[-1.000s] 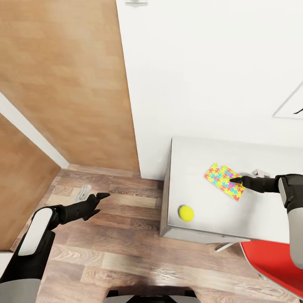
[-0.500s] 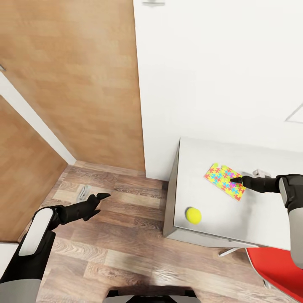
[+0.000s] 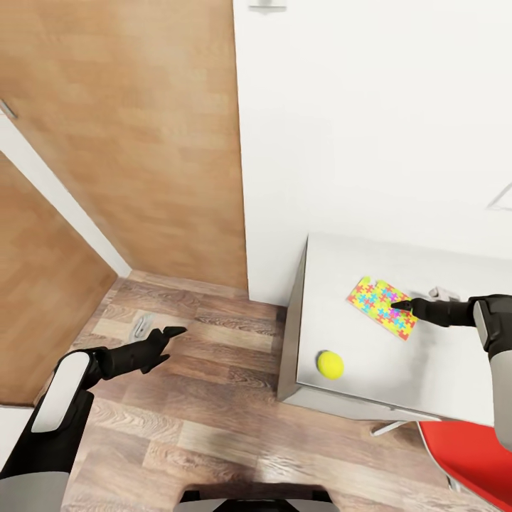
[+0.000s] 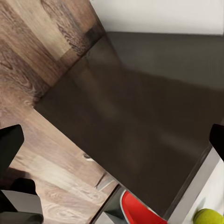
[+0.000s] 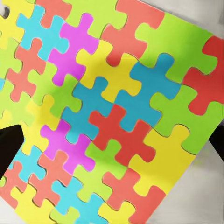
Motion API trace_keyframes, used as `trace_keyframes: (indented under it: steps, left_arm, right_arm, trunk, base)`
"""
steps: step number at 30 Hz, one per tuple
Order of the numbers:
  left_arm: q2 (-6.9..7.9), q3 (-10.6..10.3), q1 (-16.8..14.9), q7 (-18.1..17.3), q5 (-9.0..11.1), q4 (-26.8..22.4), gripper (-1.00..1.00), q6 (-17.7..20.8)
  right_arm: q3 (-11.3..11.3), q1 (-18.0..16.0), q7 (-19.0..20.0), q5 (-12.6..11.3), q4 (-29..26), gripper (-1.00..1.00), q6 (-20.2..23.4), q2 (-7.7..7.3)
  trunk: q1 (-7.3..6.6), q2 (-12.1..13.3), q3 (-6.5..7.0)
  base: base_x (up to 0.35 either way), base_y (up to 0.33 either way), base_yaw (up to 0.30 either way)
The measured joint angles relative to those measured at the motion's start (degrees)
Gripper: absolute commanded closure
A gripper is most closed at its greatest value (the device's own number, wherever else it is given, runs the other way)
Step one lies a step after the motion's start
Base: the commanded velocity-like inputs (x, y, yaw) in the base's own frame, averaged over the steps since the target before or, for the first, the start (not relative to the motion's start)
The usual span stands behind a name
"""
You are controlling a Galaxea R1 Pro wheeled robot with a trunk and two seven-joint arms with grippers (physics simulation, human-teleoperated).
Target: Put all the toys in the child's room - the three board games (two on the bed and one on the table), the two jigsaw puzzles on the table, and the tennis ball on the table - inside the toy box on the table in the child's room.
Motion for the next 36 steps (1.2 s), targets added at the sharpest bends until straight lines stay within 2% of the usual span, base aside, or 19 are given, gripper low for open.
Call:
trace_keyframes:
  steps: [21, 36]
  left_arm:
    - [0.0, -0.09, 0.14, 0.0, 0.01, 0.07, -1.0, 0.0]
    - [-0.09, -0.17, 0.2, 0.02, -0.05, 0.14, -1.0, 0.0]
  right_arm:
    - [0.06, 0.05, -0.06, 0.13, -0.35, -1.0, 0.04, -0.08]
    - [0.01, 0.09, -0.04, -0.26, -0.21, -1.0, 0.26, -0.3]
  trunk:
    - [0.12, -0.01, 0.0]
    - [0.12, -0.01, 0.0]
  base:
    - [0.0, 0.0, 0.257]
    - [0.0, 0.0, 0.061]
